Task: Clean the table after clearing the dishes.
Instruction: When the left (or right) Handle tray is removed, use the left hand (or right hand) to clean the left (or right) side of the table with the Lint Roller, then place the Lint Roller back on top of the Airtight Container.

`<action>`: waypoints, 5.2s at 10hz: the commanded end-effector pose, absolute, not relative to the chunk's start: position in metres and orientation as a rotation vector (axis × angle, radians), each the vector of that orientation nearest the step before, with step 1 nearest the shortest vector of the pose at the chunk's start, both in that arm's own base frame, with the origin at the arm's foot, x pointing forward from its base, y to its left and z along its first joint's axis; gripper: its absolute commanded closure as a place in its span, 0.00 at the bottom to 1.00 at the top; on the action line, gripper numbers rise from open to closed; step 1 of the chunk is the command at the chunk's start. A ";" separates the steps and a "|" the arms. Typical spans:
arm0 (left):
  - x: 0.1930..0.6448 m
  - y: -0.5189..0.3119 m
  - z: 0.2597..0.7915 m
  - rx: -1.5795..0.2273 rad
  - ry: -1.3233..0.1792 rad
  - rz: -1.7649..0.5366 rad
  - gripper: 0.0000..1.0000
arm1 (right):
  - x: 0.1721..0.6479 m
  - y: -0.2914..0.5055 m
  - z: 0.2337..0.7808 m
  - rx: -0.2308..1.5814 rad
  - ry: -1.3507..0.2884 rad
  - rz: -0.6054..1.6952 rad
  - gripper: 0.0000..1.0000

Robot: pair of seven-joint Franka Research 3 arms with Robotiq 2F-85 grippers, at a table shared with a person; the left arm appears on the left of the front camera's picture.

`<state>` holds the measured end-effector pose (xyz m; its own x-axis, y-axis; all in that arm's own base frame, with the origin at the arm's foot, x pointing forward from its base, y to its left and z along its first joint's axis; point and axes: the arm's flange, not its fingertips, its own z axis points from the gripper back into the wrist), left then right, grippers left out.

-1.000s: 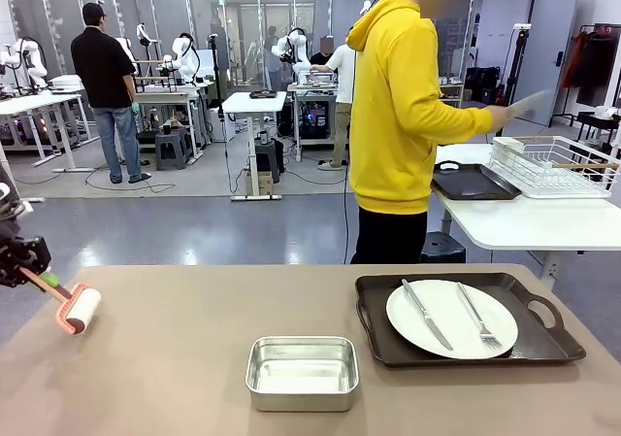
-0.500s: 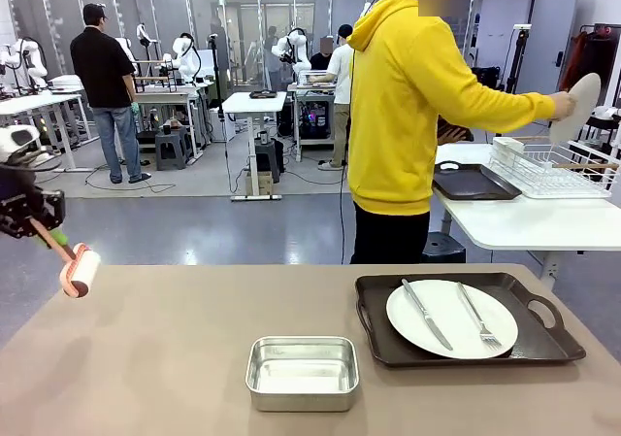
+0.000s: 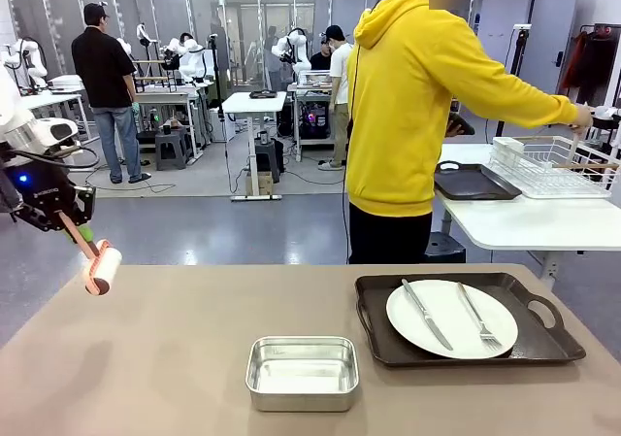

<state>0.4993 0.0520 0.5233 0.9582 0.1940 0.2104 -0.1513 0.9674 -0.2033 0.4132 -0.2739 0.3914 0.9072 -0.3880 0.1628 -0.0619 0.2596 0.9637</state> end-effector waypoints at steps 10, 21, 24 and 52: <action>0.499 0.061 0.527 -0.186 -0.234 0.192 0.79 | 0.412 -0.273 0.395 1.304 -0.411 -0.222 0.00; 0.492 -0.124 0.581 0.003 -0.233 -0.732 0.79 | 0.412 -0.273 0.395 1.304 -0.411 -0.222 0.00; 0.452 -0.191 0.569 -0.046 -0.262 -1.115 0.79 | 0.412 -0.273 0.395 1.304 -0.411 -0.222 0.00; 0.447 -0.376 0.445 -0.162 -0.005 -1.738 0.79 | 0.412 -0.273 0.395 1.304 -0.411 -0.222 0.00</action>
